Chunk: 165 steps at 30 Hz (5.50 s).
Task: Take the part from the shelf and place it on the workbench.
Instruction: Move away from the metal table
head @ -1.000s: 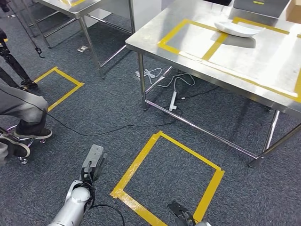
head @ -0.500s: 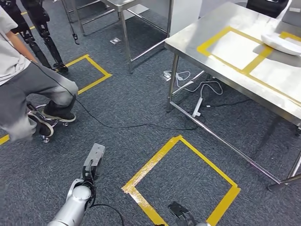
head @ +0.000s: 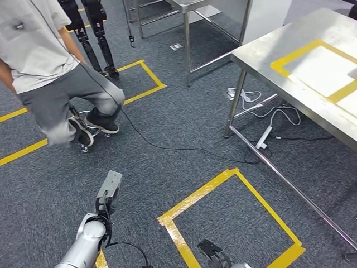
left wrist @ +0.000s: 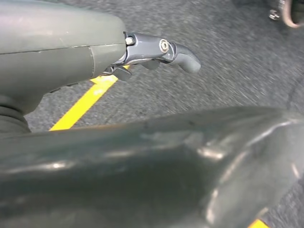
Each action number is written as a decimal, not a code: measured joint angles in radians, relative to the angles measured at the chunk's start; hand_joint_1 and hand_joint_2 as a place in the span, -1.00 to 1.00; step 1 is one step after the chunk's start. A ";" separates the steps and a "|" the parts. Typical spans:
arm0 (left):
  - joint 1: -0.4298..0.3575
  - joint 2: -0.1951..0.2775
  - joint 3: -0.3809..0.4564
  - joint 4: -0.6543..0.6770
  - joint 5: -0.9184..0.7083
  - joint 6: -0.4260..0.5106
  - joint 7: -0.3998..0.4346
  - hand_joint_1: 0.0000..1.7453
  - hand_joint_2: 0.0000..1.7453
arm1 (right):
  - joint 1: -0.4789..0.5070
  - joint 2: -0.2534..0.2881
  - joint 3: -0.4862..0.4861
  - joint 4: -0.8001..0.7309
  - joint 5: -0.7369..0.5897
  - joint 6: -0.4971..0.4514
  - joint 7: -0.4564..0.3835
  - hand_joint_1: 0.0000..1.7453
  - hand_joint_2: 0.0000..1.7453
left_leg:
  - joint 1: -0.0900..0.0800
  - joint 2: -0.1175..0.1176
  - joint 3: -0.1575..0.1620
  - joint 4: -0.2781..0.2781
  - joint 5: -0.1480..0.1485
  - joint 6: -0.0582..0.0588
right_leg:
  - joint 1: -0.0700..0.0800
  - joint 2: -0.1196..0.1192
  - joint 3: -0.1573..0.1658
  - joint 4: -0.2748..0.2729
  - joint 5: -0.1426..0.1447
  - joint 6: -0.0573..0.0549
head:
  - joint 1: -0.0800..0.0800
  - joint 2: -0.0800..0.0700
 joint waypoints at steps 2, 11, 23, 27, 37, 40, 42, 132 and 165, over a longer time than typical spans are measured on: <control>-0.002 0.001 0.000 0.000 0.000 -0.006 0.000 -1.00 -1.00 | -0.001 0.000 0.000 0.000 0.000 0.002 0.000 -1.00 -1.00 | -0.010 0.042 0.073 -0.136 0.059 0.011 | 0.002 -0.025 0.008 0.000 -0.006 0.005 | 0.000 0.000; -0.010 0.003 0.002 0.003 0.000 -0.009 0.002 -1.00 -1.00 | -0.004 0.000 -0.001 0.000 0.000 0.012 0.002 -1.00 -1.00 | -0.018 0.020 0.126 -0.256 0.081 0.062 | 0.003 0.033 -0.060 0.151 -0.104 0.038 | 0.005 0.000; -0.003 0.004 0.002 0.007 0.002 -0.018 0.003 -1.00 -1.00 | -0.002 0.000 -0.002 0.002 0.003 0.015 0.007 -1.00 -1.00 | -0.005 -0.116 0.105 -0.234 0.077 0.022 | -0.013 0.113 -0.033 0.006 0.022 0.023 | 0.007 0.000; -0.007 0.005 0.002 0.008 0.002 -0.018 0.004 -1.00 -1.00 | -0.002 0.000 -0.003 0.002 0.003 0.015 0.006 -1.00 -1.00 | -0.005 -0.015 0.018 -0.040 -0.022 0.005 | -0.007 0.052 -0.022 -0.003 0.022 0.004 | -0.006 0.000; -0.005 0.004 0.002 0.013 0.012 -0.018 0.002 -1.00 -1.00 | -0.004 0.000 -0.008 0.001 0.003 0.034 0.018 -1.00 -1.00 | -0.025 0.070 0.122 -0.240 0.065 0.034 | 0.007 -0.068 0.002 -0.005 -0.003 0.031 | -0.005 0.000; -0.008 0.005 0.003 0.014 0.012 -0.021 0.002 -1.00 -1.00 | -0.011 0.000 -0.008 0.001 0.006 0.036 0.032 -1.00 -1.00 | -0.018 0.037 0.129 -0.251 0.071 0.052 | 0.001 -0.021 -0.019 0.044 -0.043 0.043 | -0.002 0.000; -0.014 0.004 0.004 0.014 0.012 -0.028 0.002 -1.00 -1.00 | -0.017 0.001 -0.006 0.002 0.015 0.036 0.059 -1.00 -1.00 | -0.016 0.012 0.130 -0.251 0.072 0.059 | 0.000 0.029 -0.087 0.172 -0.099 0.043 | 0.002 0.000; 0.295 0.118 -0.003 0.101 0.036 -0.005 -0.221 -1.00 -1.00 | 0.007 0.008 -0.081 0.000 -0.050 -0.079 -0.073 -1.00 -1.00 | -0.005 0.008 0.161 -0.275 0.064 0.039 | 0.001 0.024 0.002 0.005 -0.034 0.035 | -0.012 0.000; -0.044 0.356 0.170 0.104 0.161 -0.130 0.115 -1.00 -1.00 | -0.065 0.008 0.053 0.000 0.166 0.140 0.000 -1.00 -1.00 | 0.001 0.001 0.170 -0.269 0.053 0.042 | 0.003 0.047 -0.064 0.130 -0.057 0.037 | -0.006 0.000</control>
